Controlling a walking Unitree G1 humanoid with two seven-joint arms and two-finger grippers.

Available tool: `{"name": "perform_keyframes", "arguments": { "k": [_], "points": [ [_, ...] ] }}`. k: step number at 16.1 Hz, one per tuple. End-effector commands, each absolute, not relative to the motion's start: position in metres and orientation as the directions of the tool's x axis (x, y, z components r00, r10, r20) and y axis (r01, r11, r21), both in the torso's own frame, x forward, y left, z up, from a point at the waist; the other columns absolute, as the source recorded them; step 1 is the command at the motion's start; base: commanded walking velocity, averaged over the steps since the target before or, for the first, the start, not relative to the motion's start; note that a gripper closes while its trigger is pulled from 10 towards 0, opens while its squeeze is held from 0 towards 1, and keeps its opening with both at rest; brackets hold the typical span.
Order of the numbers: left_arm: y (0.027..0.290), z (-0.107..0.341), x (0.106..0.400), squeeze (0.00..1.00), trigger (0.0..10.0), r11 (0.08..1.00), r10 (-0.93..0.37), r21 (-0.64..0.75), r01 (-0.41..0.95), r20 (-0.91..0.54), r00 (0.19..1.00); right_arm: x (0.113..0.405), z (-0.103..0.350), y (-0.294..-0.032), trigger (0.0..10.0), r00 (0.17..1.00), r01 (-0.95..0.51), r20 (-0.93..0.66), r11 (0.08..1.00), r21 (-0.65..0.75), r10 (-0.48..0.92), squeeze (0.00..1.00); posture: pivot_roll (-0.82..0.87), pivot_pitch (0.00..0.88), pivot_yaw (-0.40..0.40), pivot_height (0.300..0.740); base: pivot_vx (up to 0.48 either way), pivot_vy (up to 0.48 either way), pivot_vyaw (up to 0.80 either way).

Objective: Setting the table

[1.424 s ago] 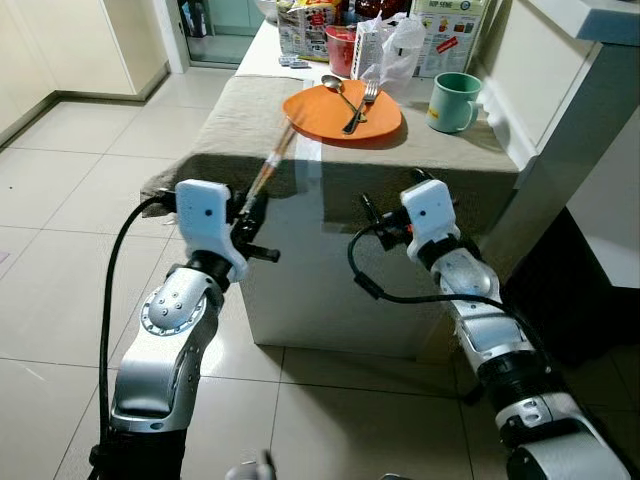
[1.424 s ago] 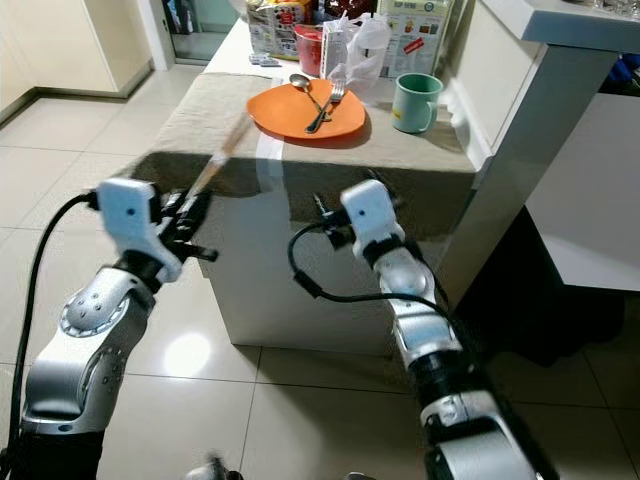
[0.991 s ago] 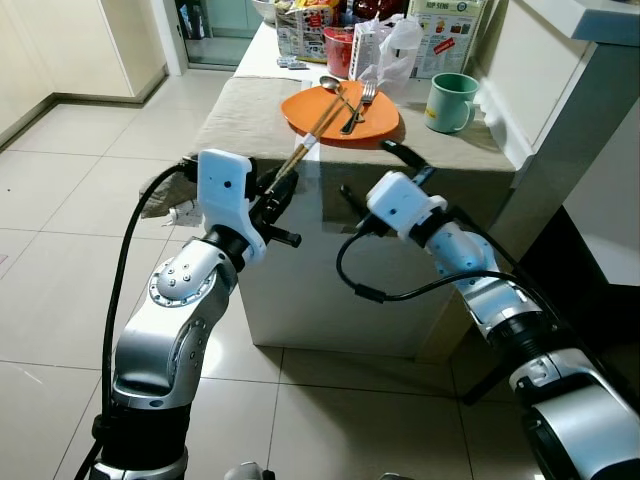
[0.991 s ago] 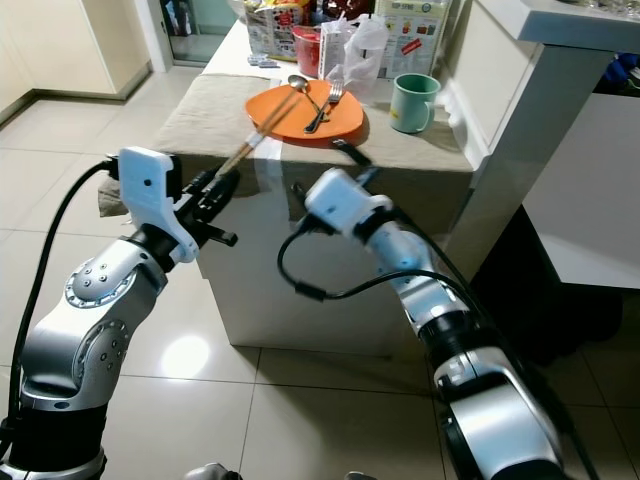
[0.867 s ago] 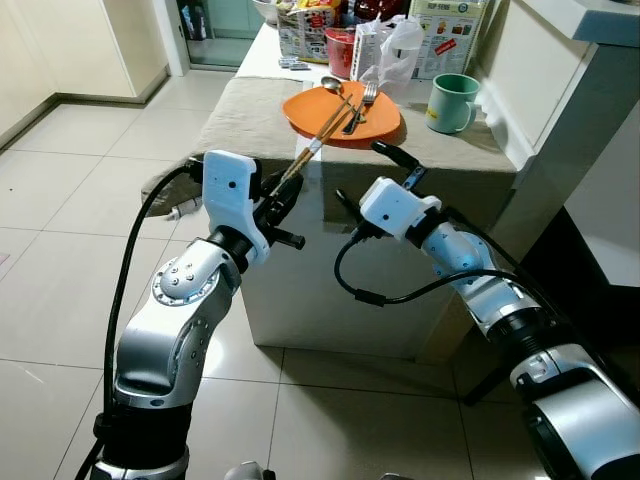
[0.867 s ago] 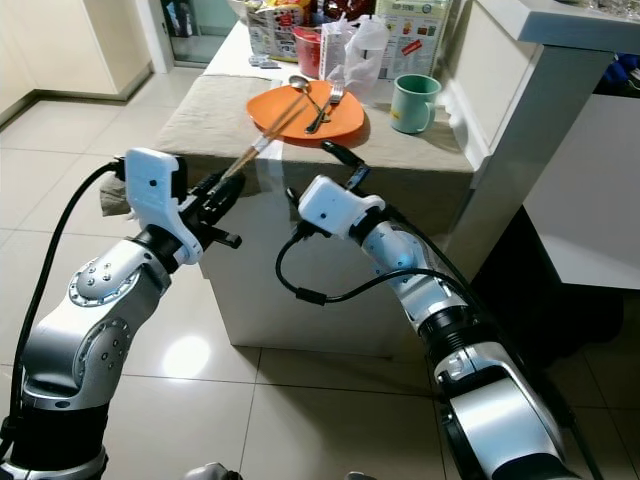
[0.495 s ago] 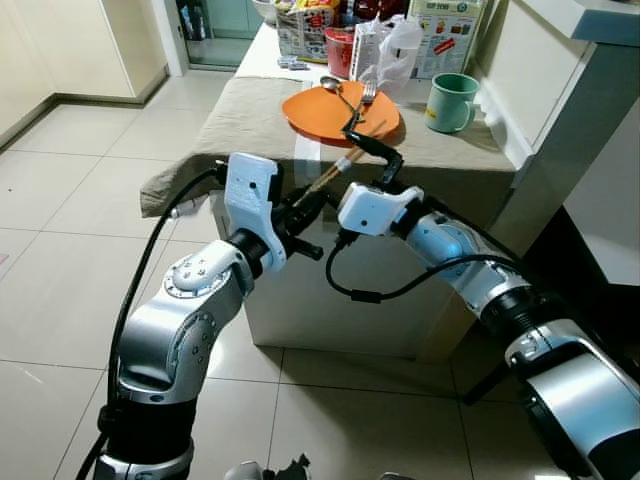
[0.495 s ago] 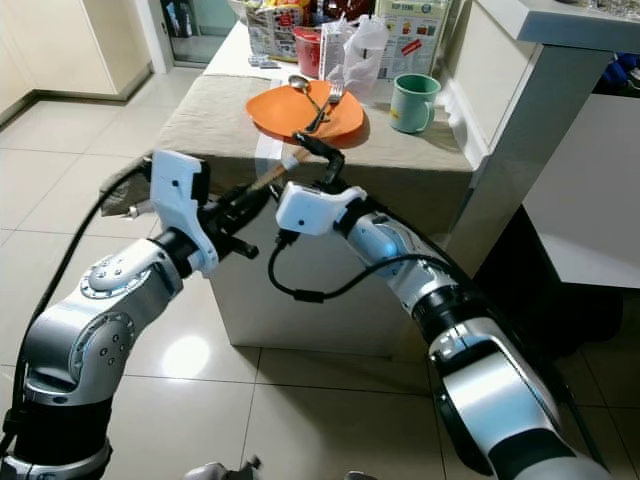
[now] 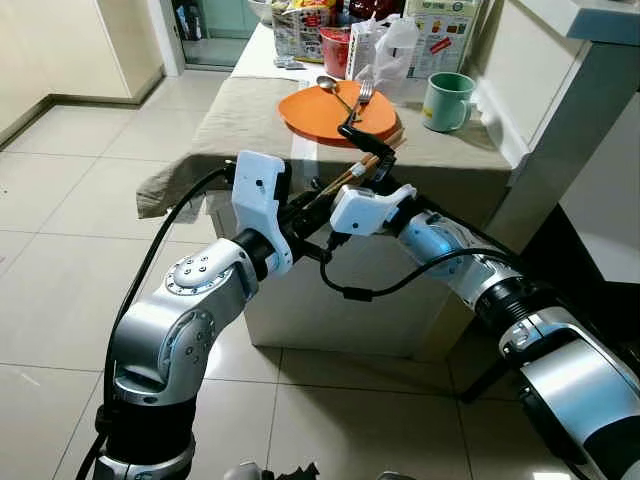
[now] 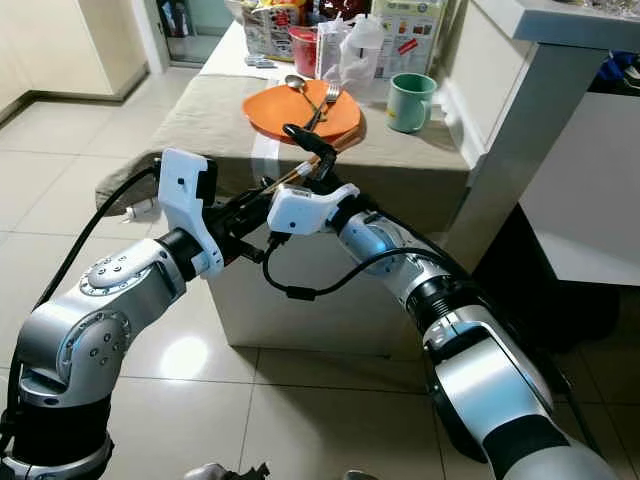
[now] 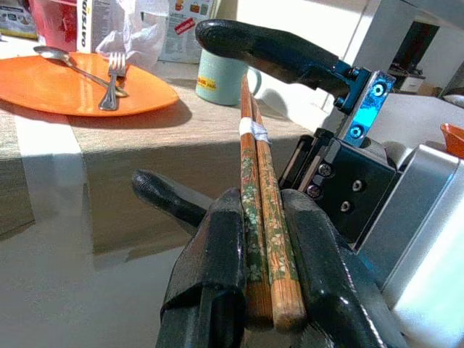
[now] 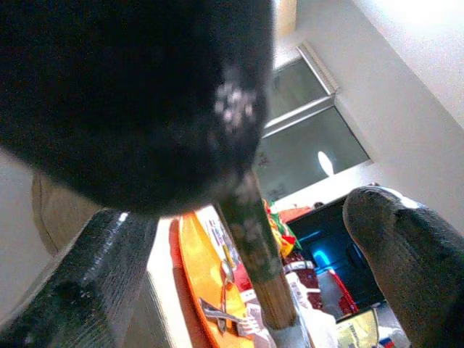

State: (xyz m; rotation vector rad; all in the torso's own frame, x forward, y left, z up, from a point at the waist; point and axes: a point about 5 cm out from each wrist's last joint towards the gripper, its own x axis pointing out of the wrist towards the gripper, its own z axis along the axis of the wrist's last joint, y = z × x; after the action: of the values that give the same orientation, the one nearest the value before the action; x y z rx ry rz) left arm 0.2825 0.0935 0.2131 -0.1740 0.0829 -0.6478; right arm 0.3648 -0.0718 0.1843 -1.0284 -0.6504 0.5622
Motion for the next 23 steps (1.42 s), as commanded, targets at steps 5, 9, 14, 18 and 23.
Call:
{"name": "perform_keyframes", "arguments": {
  "k": [5,9,14,18,23],
  "points": [
    [0.094,0.229,0.279,0.0,0.0,0.769,-0.623,-0.161,0.619,0.03,0.782,0.369,0.178,-0.08,10.0,0.706,-0.092,0.171,0.328,-0.94,0.687,1.0,-0.05,0.036,0.012,0.74,0.0,0.0,0.0],
    [0.096,0.229,0.281,0.0,0.0,0.778,-0.613,-0.151,0.609,0.025,0.79,0.371,0.177,-0.084,10.0,0.721,-0.087,0.175,0.338,-0.937,0.671,1.0,-0.05,0.038,0.013,0.74,0.0,0.0,0.0],
    [0.095,0.231,0.279,0.0,0.0,0.775,-0.617,-0.149,0.615,0.033,0.786,0.374,0.185,-0.084,0.0,0.725,-0.042,0.238,0.388,-0.921,0.646,0.0,-0.05,0.037,0.013,0.74,0.0,0.0,0.0],
    [0.095,0.231,0.279,0.0,0.0,0.775,-0.617,-0.144,0.615,0.035,0.786,0.374,0.185,-0.084,0.0,0.726,-0.042,0.234,0.382,-0.923,0.646,0.0,-0.05,0.037,0.013,0.74,0.0,0.0,0.0],
    [0.094,0.232,0.279,0.0,0.0,0.778,-0.614,-0.133,0.614,0.042,0.788,0.372,0.181,-0.083,0.0,0.72,-0.051,0.222,0.369,-0.928,0.658,0.0,-0.05,0.039,0.015,0.74,0.0,0.0,0.0]
  ]
}}
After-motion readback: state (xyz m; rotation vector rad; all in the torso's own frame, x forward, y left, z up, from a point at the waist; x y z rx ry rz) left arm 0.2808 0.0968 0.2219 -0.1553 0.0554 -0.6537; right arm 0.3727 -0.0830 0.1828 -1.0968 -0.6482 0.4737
